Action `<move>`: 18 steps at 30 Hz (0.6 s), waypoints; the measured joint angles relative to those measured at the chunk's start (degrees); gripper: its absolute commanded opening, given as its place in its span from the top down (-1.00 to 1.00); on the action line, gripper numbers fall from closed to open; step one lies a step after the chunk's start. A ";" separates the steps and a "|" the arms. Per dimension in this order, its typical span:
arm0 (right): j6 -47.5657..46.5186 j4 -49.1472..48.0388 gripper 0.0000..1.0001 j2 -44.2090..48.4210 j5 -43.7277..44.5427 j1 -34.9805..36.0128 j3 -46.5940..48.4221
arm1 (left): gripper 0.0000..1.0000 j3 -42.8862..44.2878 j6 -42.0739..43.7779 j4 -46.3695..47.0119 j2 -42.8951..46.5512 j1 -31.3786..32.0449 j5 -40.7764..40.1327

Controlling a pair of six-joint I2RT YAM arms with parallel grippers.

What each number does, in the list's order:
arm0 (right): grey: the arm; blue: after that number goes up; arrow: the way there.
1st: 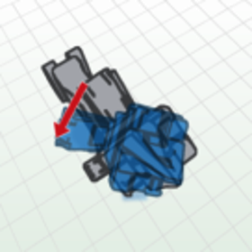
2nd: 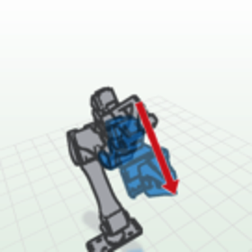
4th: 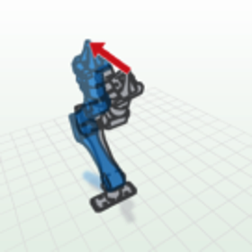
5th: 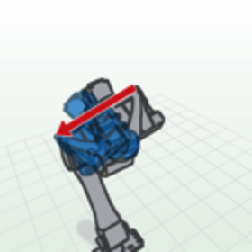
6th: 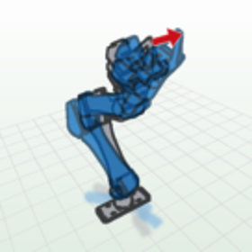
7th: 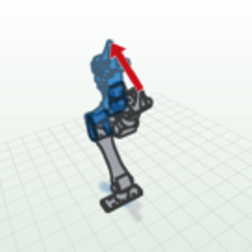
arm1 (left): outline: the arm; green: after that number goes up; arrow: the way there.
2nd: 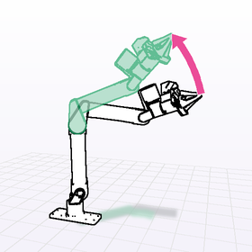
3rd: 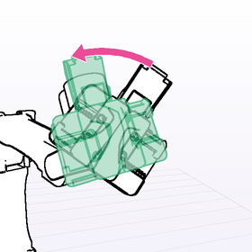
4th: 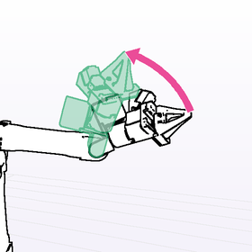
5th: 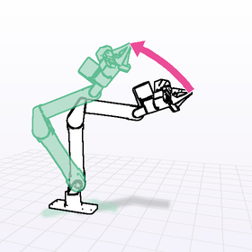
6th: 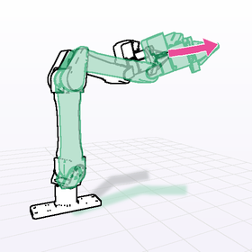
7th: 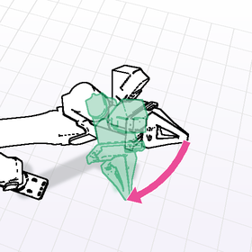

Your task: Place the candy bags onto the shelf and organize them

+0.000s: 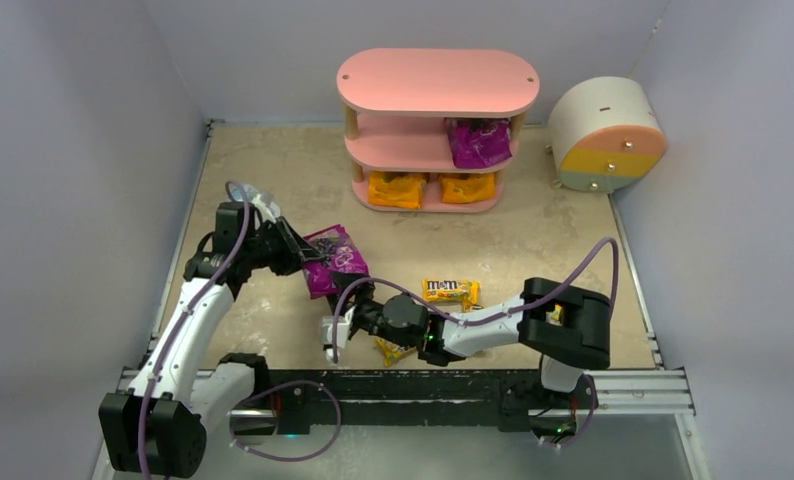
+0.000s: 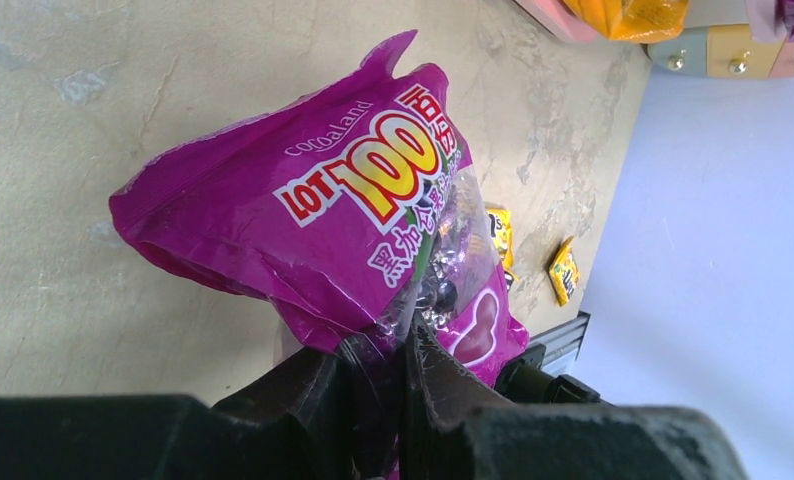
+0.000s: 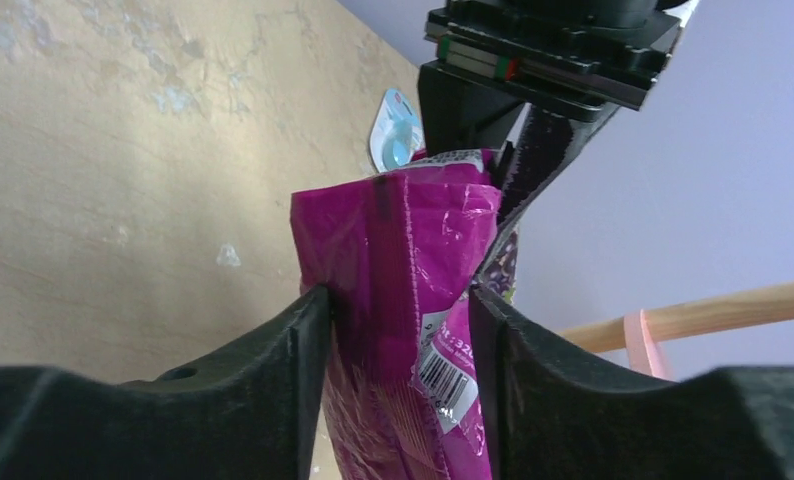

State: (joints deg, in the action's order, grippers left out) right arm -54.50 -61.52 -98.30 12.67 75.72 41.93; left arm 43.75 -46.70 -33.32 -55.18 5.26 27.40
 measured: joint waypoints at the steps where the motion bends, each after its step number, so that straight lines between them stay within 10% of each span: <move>1: 0.35 0.44 0.17 0.00 -0.22 0.00 0.02 | 1.00 0.13 0.00 0.17 -0.02 0.28 0.00; 5: 0.90 1.27 1.00 0.00 0.39 -0.15 0.07 | 0.64 0.68 0.15 0.96 -0.02 1.31 -0.35; 11: 7.61 2.67 1.00 2.45 2.21 -2.34 -0.31 | -0.63 3.02 1.73 0.20 -0.48 1.64 -1.33; 18: 30.67 5.77 1.00 8.85 12.76 -5.31 -5.84 | -0.80 10.91 4.17 -0.85 1.46 1.95 -10.03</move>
State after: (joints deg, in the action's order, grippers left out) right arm -23.83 -55.75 -89.45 25.43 70.41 36.10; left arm 54.65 -42.52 -34.17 -53.71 7.20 17.37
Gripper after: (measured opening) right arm 0.023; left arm 0.879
